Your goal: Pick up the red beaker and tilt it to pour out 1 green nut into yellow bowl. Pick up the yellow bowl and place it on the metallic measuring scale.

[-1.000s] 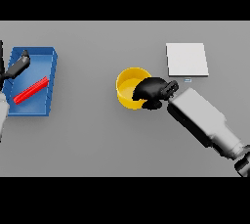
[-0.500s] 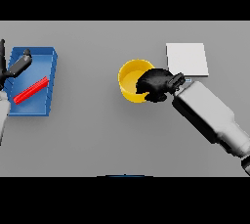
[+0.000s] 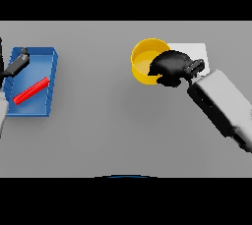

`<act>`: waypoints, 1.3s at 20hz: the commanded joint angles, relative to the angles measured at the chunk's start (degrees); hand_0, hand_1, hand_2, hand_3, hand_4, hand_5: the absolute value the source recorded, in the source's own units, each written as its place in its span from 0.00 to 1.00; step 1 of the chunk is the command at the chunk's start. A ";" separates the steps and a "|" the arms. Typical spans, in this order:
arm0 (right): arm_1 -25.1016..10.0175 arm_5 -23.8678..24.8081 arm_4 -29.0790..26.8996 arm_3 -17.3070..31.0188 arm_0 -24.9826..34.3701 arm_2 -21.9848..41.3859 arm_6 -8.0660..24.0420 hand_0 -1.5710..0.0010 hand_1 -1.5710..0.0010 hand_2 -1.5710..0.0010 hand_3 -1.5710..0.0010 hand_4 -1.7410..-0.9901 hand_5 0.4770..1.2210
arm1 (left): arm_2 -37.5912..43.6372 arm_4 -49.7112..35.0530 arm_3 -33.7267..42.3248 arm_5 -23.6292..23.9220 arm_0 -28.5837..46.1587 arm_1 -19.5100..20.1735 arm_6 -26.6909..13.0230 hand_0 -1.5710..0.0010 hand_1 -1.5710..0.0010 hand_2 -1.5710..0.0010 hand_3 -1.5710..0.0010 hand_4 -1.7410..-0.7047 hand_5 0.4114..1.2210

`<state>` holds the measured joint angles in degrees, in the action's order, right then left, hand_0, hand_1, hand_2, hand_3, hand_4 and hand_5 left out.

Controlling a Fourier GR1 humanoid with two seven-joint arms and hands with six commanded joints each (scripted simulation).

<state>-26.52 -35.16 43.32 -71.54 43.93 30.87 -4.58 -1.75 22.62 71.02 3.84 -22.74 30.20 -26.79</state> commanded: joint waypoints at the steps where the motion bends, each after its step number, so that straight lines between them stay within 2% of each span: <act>1: -0.85 0.39 0.09 0.02 0.00 -0.36 -0.24 0.00 0.00 0.06 0.18 0.00 1.00 | 0.04 0.39 -0.34 0.50 -0.04 0.02 -0.27 1.00 1.00 1.00 1.00 0.96 0.36; 4: -3.43 3.56 0.72 3.95 1.55 -2.78 -2.14 0.00 0.00 0.03 0.22 0.00 1.00 | 0.21 0.12 -0.17 0.07 0.28 0.34 0.14 1.00 1.00 1.00 1.00 0.96 0.37; 5: -3.51 4.69 1.16 5.21 1.58 -3.29 -0.89 0.00 0.00 0.03 0.22 0.00 1.00 | -0.05 0.27 0.13 0.26 0.27 -0.10 -0.33 1.00 1.00 1.00 1.00 0.96 0.37; 8: -4.84 7.85 1.37 10.42 2.90 -5.13 -3.70 0.00 0.00 0.03 0.24 0.00 1.00 | -0.11 0.18 1.45 0.09 0.36 -0.27 -1.50 1.00 1.00 1.00 1.00 0.97 0.36; 12: -4.47 11.42 1.94 17.85 3.61 -6.69 -4.24 0.00 0.00 0.04 0.25 0.00 1.00 | 0.27 -0.39 1.77 -0.52 0.81 0.16 -1.05 1.00 1.00 1.00 1.00 0.98 0.35; 14: -4.55 13.97 2.88 21.79 4.25 -6.94 -5.87 0.00 0.00 0.06 0.22 0.00 1.00 | 0.15 0.05 1.15 -0.13 0.41 0.00 -1.38 1.00 1.00 1.00 1.00 0.98 0.34; 16: -3.98 15.42 3.25 24.69 4.46 -7.19 -5.91 0.00 0.00 0.08 0.18 0.00 1.00 | 0.24 0.24 0.76 -0.13 0.38 0.28 -1.36 1.00 1.00 1.00 1.00 0.98 0.33; 18: -4.38 16.66 3.56 28.10 4.82 -7.56 -7.84 0.00 0.00 0.10 0.14 0.00 1.00 | 0.31 0.19 0.85 -0.17 0.30 0.33 -1.33 1.00 1.00 1.00 1.00 0.98 0.33; 19: -3.65 16.98 3.76 29.32 4.95 -7.64 -6.19 0.00 0.00 0.11 0.13 0.00 1.00 | 0.02 0.45 0.49 -0.13 0.56 0.16 -1.33 1.00 1.00 1.00 1.00 0.98 0.33; 23: -2.68 18.61 3.19 32.35 4.41 -8.04 -8.89 0.00 0.00 0.13 0.15 0.00 1.00 | 0.48 0.00 0.60 -0.18 0.27 0.42 -0.63 1.00 1.00 1.00 1.00 0.98 0.33; 26: -1.68 19.44 2.96 34.49 4.91 -8.20 -10.28 0.01 0.00 0.15 0.09 0.00 1.00 | 0.17 0.23 1.44 -0.51 0.81 0.54 -1.38 1.00 1.00 1.00 1.00 0.98 0.32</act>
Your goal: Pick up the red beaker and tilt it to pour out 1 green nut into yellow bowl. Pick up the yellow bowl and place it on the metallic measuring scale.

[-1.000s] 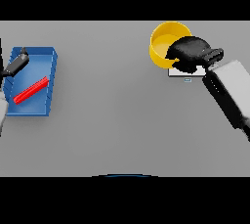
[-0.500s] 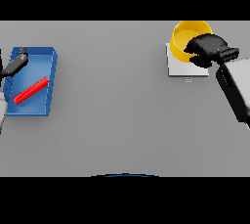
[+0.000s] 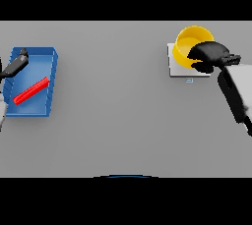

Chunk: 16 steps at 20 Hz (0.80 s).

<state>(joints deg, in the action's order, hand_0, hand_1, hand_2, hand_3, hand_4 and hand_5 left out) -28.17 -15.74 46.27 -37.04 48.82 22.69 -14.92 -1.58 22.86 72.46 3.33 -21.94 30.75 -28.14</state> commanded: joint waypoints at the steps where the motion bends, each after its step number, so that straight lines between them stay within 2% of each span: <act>1: 0.10 0.73 -0.04 0.53 -0.19 -0.15 -0.40 0.04 0.00 0.15 0.07 0.00 1.00 | -0.10 0.10 -0.55 0.06 -0.29 -0.18 0.01 1.00 1.00 1.00 1.00 0.98 0.32; 2: 0.24 0.98 0.17 1.06 0.16 -0.15 0.28 0.07 0.00 0.15 0.08 0.00 1.00 | -0.55 0.32 -0.41 0.31 -0.41 -0.78 0.12 1.00 1.00 1.00 1.00 0.98 0.32; 3: 0.20 0.99 0.03 1.37 0.52 -0.35 0.27 0.08 0.04 0.12 0.12 0.01 1.00 | -0.56 0.54 -0.59 0.40 -0.84 -0.69 -0.03 1.00 1.00 1.00 1.00 0.98 0.32; 5: 0.37 0.50 -0.37 1.16 0.38 -0.41 0.11 0.05 0.06 0.08 0.30 0.01 1.00 | -0.21 0.40 -1.07 0.06 -1.31 -0.10 -0.12 1.00 1.00 1.00 1.00 0.98 0.32; 6: 0.26 0.25 -0.41 0.91 0.50 -0.55 0.31 0.08 0.15 0.18 0.37 0.07 1.00 | -0.23 0.51 -1.63 0.27 -1.43 -0.22 0.09 1.00 1.00 1.00 1.00 0.98 0.32; 8: 0.22 -0.91 -0.32 -0.22 0.31 -0.24 1.30 0.37 0.44 0.41 0.49 0.15 0.81 | -0.51 0.68 -2.18 0.49 -1.45 -0.71 0.09 1.00 1.00 1.00 1.00 0.99 0.32; 10: 0.23 -1.17 0.96 0.36 0.63 0.83 1.74 0.60 0.64 0.58 0.58 0.20 0.69 | -0.05 0.60 -3.42 0.74 -2.36 -0.47 0.45 1.00 1.00 1.00 1.00 0.99 0.31; 13: 0.33 -1.68 1.66 0.53 1.17 1.91 -0.50 0.79 0.82 0.76 0.68 0.24 0.58 | -0.11 0.37 -3.10 0.76 -2.11 -0.71 1.14 1.00 1.00 1.00 1.00 0.98 0.31; 16: 0.05 -0.98 1.56 1.74 1.55 1.61 -2.29 0.89 0.91 0.88 0.75 0.26 0.51 | -0.45 0.68 -2.57 0.66 -1.70 -0.74 0.76 1.00 1.00 1.00 1.00 0.98 0.31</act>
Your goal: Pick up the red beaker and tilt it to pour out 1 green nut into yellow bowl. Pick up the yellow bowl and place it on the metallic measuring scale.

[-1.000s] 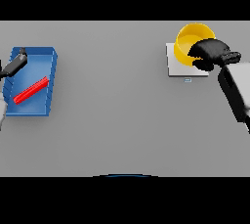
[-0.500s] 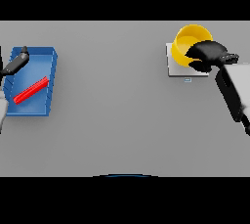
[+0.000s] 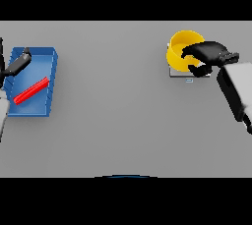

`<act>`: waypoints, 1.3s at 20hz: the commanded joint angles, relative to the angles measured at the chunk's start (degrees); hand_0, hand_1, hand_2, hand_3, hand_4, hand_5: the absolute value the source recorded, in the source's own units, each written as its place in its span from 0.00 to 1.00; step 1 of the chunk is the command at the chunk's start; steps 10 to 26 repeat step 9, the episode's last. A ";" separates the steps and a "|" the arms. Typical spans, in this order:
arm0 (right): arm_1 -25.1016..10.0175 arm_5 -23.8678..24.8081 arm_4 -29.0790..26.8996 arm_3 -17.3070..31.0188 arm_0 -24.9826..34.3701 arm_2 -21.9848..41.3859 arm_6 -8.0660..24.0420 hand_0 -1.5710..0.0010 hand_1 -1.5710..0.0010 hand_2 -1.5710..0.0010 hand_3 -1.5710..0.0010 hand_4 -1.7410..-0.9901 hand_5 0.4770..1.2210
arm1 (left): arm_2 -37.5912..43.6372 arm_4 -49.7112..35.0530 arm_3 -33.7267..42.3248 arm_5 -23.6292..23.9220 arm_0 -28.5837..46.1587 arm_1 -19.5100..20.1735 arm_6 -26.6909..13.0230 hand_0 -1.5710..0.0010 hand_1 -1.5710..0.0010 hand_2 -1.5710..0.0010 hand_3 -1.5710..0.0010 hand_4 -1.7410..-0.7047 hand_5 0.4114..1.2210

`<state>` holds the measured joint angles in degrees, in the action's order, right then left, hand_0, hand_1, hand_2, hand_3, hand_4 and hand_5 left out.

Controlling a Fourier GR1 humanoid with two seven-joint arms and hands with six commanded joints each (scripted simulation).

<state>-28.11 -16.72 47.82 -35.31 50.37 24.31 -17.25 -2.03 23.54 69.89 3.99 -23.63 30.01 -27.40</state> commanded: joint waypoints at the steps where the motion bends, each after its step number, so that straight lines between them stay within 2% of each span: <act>1: 0.18 0.57 0.09 0.28 -0.05 0.01 -0.30 0.92 0.92 0.90 0.77 0.27 0.49 | 0.22 -0.05 -0.39 0.26 0.02 0.01 0.10 1.00 1.00 1.00 1.00 0.98 0.31; 3: 0.23 1.21 0.21 1.41 0.41 -0.20 -0.50 0.95 0.95 0.94 0.81 0.28 0.45 | 0.34 -0.14 -0.55 0.05 -0.38 0.26 0.31 1.00 1.00 1.00 1.00 0.98 0.31; 9: 0.16 -0.64 -0.64 1.07 -0.28 -0.83 1.83 0.99 0.99 0.98 0.91 0.35 0.35 | 0.03 -0.13 0.05 -0.07 0.24 -0.02 0.13 1.00 1.00 1.00 1.00 0.98 0.31; 26: 0.16 -0.64 -0.64 1.07 -0.28 -0.83 1.83 0.99 0.99 0.98 0.91 0.35 0.35 | 0.03 -0.13 0.05 -0.07 0.24 -0.02 0.13 1.00 1.00 1.00 1.00 0.98 0.31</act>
